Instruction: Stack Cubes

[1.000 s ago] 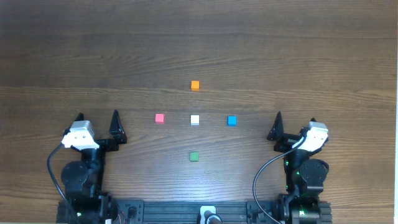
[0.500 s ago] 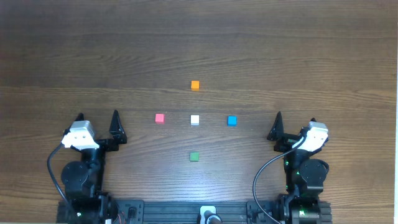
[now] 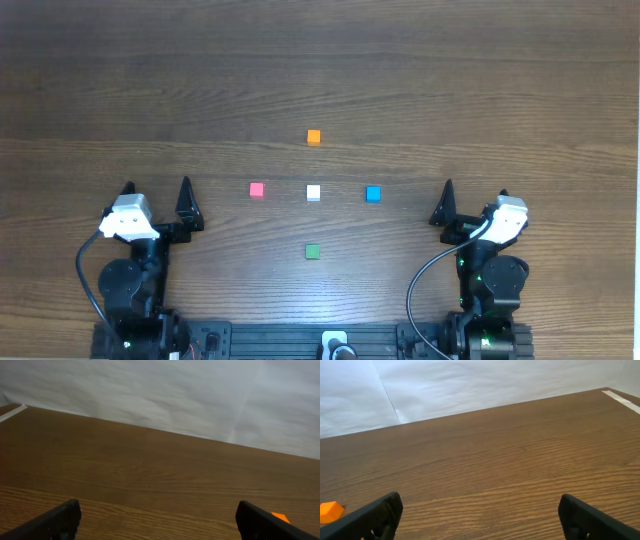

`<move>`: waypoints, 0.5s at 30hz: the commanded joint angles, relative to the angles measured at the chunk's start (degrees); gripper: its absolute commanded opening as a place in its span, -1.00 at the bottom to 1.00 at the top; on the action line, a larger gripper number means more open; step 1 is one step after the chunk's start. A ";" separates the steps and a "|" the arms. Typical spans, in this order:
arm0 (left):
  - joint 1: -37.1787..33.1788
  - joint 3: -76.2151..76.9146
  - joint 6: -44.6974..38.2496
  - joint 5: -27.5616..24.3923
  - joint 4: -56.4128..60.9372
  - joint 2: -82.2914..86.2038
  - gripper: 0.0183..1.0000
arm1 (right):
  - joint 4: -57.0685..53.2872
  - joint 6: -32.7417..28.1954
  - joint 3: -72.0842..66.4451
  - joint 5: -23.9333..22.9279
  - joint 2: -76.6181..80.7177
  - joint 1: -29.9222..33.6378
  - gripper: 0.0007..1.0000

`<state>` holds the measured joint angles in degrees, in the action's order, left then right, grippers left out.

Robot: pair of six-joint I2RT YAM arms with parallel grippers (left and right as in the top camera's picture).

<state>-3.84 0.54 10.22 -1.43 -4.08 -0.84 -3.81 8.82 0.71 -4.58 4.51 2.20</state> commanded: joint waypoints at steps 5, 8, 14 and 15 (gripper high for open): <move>-0.31 -0.15 0.52 0.85 -0.15 0.52 1.00 | -0.09 -0.09 -0.39 0.48 -0.07 0.00 0.98; -0.31 1.75 3.50 0.85 -0.87 0.50 0.96 | -0.09 -0.09 -0.39 0.48 -0.07 0.00 0.98; -0.28 14.86 4.22 2.16 -14.56 -2.16 0.83 | -0.09 -0.09 -0.39 0.50 -0.04 0.00 0.98; -0.31 17.16 5.05 2.12 -16.92 -3.30 0.84 | -0.09 -0.09 -0.39 0.48 -0.04 0.00 0.99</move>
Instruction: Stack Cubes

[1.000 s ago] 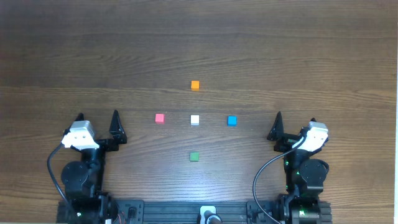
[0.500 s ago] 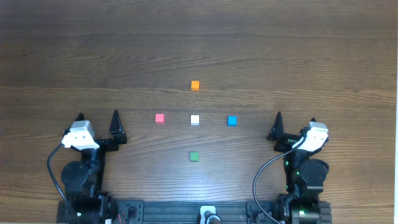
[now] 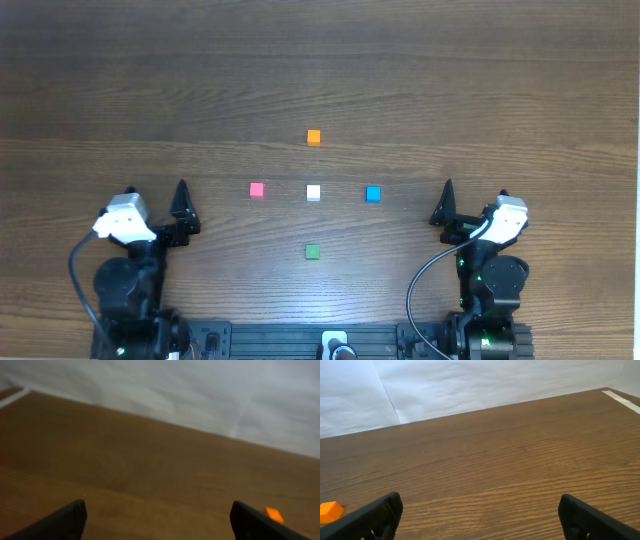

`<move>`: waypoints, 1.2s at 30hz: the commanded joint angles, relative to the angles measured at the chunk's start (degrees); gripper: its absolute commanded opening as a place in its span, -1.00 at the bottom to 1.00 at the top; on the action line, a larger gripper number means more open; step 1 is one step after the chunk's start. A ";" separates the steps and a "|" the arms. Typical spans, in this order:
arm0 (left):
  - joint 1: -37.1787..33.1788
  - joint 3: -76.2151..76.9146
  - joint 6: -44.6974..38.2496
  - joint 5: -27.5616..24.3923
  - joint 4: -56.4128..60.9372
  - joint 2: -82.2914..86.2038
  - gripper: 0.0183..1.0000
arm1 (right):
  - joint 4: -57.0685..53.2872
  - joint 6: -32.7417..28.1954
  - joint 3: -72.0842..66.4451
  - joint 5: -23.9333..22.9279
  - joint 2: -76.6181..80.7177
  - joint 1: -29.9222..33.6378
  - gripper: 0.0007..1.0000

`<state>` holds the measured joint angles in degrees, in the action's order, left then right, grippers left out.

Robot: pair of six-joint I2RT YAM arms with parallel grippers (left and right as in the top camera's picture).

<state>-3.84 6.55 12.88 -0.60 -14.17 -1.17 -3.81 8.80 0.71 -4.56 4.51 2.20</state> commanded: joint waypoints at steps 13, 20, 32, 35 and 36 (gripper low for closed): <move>2.82 38.47 4.31 -8.98 -26.64 -38.16 0.99 | -0.09 -0.07 -0.39 0.46 -0.04 0.00 0.99; 17.75 39.12 7.85 -3.87 -26.40 -61.99 0.99 | -0.09 -0.07 -0.39 0.46 -0.04 0.00 0.99; 33.99 39.12 16.85 5.51 -18.47 -78.03 0.84 | -0.09 -0.07 -0.39 0.46 -0.07 0.00 0.98; 33.99 39.12 17.84 7.91 -17.40 -79.41 0.83 | -0.07 -0.07 -0.39 0.46 -0.07 0.00 0.98; 33.99 39.12 17.84 8.55 -17.20 -79.58 0.83 | -0.09 -0.07 -0.39 0.46 -0.07 0.00 0.99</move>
<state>30.00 44.93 28.49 3.95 -32.16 -79.72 -3.81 8.80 0.71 -4.40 4.62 2.20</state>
